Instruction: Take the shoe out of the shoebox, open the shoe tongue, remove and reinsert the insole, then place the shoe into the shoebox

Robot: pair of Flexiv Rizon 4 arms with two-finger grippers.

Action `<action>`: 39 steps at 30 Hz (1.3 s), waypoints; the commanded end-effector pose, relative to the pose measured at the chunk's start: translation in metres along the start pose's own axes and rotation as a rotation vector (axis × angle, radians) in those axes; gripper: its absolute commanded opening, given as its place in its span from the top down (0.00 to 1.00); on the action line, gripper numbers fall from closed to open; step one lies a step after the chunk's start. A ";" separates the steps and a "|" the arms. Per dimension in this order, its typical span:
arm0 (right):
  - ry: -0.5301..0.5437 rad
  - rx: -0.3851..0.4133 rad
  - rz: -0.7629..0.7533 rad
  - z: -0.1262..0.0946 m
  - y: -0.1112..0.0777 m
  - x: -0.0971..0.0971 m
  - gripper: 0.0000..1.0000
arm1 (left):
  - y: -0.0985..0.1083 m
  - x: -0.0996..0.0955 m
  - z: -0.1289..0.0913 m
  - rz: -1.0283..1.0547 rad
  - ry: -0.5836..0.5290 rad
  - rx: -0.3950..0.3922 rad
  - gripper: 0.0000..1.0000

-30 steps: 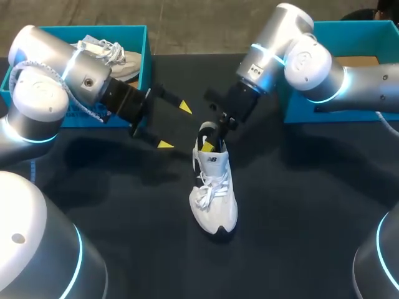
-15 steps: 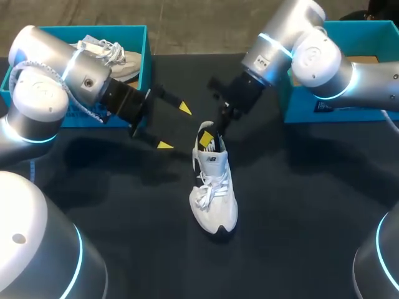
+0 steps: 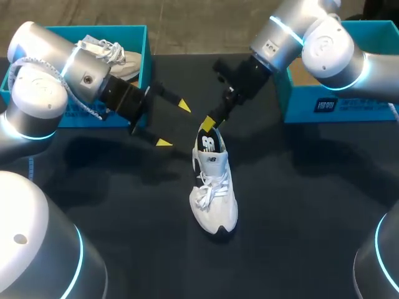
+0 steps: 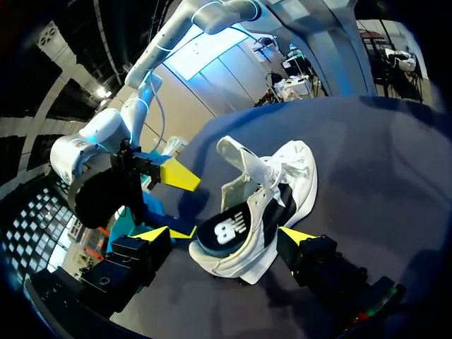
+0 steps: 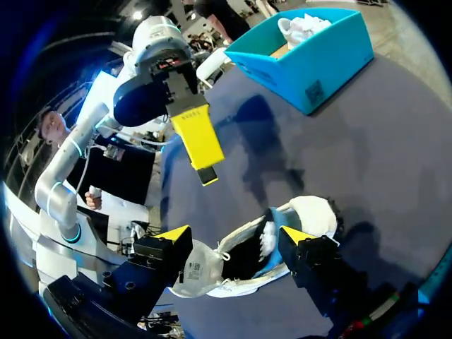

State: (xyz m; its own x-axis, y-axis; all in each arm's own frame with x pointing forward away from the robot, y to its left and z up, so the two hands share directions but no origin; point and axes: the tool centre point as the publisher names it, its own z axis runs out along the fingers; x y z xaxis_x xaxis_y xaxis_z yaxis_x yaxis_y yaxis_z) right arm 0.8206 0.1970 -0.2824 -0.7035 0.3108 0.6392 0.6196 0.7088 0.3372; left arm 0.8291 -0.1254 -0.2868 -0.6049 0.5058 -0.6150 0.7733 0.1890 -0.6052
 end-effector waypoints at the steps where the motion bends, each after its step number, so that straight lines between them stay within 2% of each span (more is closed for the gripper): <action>1: -0.042 -0.009 0.008 -0.010 -0.004 0.010 0.13 | 0.001 0.000 -0.006 -0.003 0.004 -0.016 0.00; 2: -0.051 -0.015 0.013 -0.013 -0.005 0.011 0.12 | 0.002 0.000 -0.008 -0.005 0.006 -0.024 0.00; 5: -0.069 -0.028 0.028 -0.018 -0.007 0.013 0.00 | 0.003 0.001 -0.018 -0.005 0.003 -0.041 0.00; 10: -0.069 -0.073 0.017 -0.024 -0.008 0.018 0.00 | 0.005 -0.001 -0.037 -0.002 0.018 -0.047 0.00; 14: -0.069 -0.073 0.017 -0.024 -0.008 0.018 0.00 | 0.009 -0.005 -0.049 0.002 0.018 -0.070 0.00; 19: -0.069 -0.073 0.017 -0.024 -0.008 0.018 0.00 | 0.012 -0.009 -0.065 0.003 0.047 -0.053 0.00; 25: -0.069 -0.073 0.017 -0.024 -0.008 0.018 0.00 | 0.010 -0.014 -0.091 -0.004 0.109 -0.092 0.00; 31: -0.069 -0.073 0.017 -0.024 -0.008 0.018 0.00 | 0.010 -0.020 -0.118 -0.005 0.106 -0.160 0.00; 35: -0.135 -0.107 0.135 -0.022 -0.009 0.012 0.00 | 0.010 -0.024 -0.131 -0.006 0.093 -0.196 0.00; 39: -0.258 -0.093 0.249 -0.023 -0.010 0.012 0.00 | 0.011 -0.027 -0.144 -0.012 0.093 -0.217 0.00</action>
State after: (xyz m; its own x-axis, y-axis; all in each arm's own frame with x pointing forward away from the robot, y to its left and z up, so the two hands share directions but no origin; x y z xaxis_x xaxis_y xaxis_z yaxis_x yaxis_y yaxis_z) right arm 0.8221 0.1766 -0.2688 -0.6106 0.5290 0.5894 0.7714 0.5658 0.2913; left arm 0.8861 -0.0217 -0.2121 -0.6021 0.5739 -0.5551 0.7943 0.3599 -0.4895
